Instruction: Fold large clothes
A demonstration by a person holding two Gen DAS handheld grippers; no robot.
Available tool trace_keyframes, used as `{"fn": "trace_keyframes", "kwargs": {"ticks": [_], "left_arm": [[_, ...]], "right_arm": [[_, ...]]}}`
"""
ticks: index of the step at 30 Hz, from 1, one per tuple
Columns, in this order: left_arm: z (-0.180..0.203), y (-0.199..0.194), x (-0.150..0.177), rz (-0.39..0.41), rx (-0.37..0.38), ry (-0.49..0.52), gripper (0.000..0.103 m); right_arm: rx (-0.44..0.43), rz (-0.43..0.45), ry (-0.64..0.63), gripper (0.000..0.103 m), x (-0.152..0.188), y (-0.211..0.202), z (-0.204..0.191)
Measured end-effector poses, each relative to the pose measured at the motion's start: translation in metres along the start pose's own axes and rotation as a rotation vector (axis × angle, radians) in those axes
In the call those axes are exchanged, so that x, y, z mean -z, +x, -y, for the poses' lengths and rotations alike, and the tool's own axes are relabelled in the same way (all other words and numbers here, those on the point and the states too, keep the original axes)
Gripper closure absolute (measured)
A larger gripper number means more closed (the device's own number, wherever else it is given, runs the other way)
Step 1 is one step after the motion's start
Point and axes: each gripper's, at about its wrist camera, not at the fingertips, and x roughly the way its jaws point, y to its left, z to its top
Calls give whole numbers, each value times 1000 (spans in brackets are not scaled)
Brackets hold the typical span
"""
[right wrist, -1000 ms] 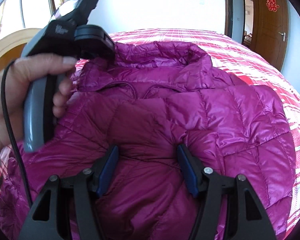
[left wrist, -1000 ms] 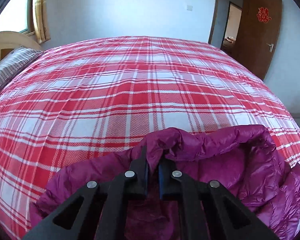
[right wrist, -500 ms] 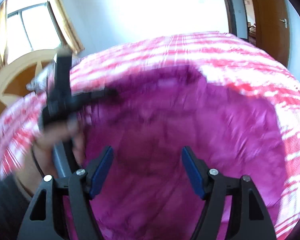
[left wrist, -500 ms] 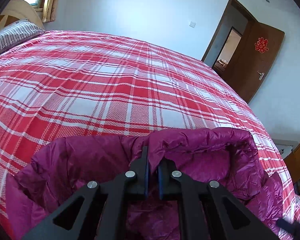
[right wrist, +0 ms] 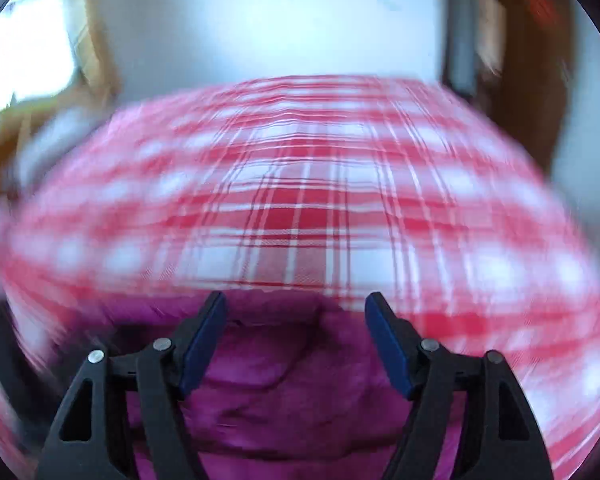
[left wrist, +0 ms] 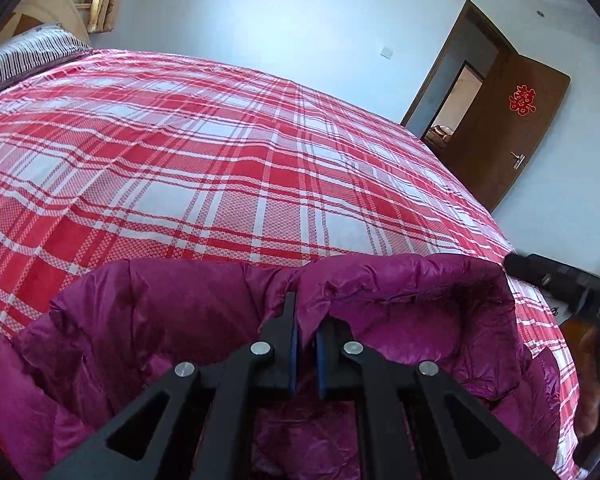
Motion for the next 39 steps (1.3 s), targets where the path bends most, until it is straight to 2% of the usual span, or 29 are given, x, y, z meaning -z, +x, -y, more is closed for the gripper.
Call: {"fn": "trace_keyframes", "kwargs": {"ticks": [2, 4, 6, 8, 10, 11, 12, 18, 20, 23, 26, 29, 32, 33, 35, 36, 37, 39], "left_arm": [[-1, 1, 1, -7, 1, -4, 97], [1, 4, 2, -13, -4, 2, 97], [2, 5, 2, -14, -13, 11, 97], [2, 4, 3, -8, -17, 13, 97], [1, 2, 3, 1, -17, 11, 97], [1, 2, 3, 3, -17, 9, 97], [0, 0, 3, 11, -19, 4, 97], [-5, -9, 4, 55, -2, -19, 97], [-4, -9, 3, 53, 4, -14, 97], [-5, -13, 3, 48, 0, -27, 96], [-6, -30, 2, 63, 16, -41, 95], [4, -54, 2, 90, 50, 6, 93], [21, -78, -5, 146, 55, 88, 81], [25, -85, -9, 173, 56, 96, 73], [32, -101, -18, 237, 48, 113, 49], [35, -104, -20, 255, 28, 126, 31], [36, -107, -23, 276, -2, 140, 28], [36, -104, -29, 283, -15, 142, 28]], "right_arm": [[18, -39, -148, 28, 2, 16, -7], [25, -66, -229, 30, 2, 31, -7], [37, -50, -265, 31, 5, 35, -2], [37, -61, -270, 45, 0, 42, 0], [-7, -77, -270, 76, -1, 43, -1], [24, -78, -301, 85, 0, 45, -4], [50, -79, -329, 87, 4, 44, -7], [18, -3, -317, 92, 24, 16, 2], [37, 5, -327, 94, 36, 16, 2], [115, 2, -339, 97, 52, 25, 3], [96, -6, -307, 98, 64, 28, 9], [89, -1, -305, 98, 72, 30, 10], [67, 11, -274, 98, 74, 32, 15], [66, 15, -273, 98, 76, 33, 16], [65, 21, -266, 98, 79, 34, 17], [62, 23, -261, 98, 81, 34, 18], [59, 26, -257, 98, 81, 34, 18], [52, 25, -251, 98, 80, 35, 19]]}}
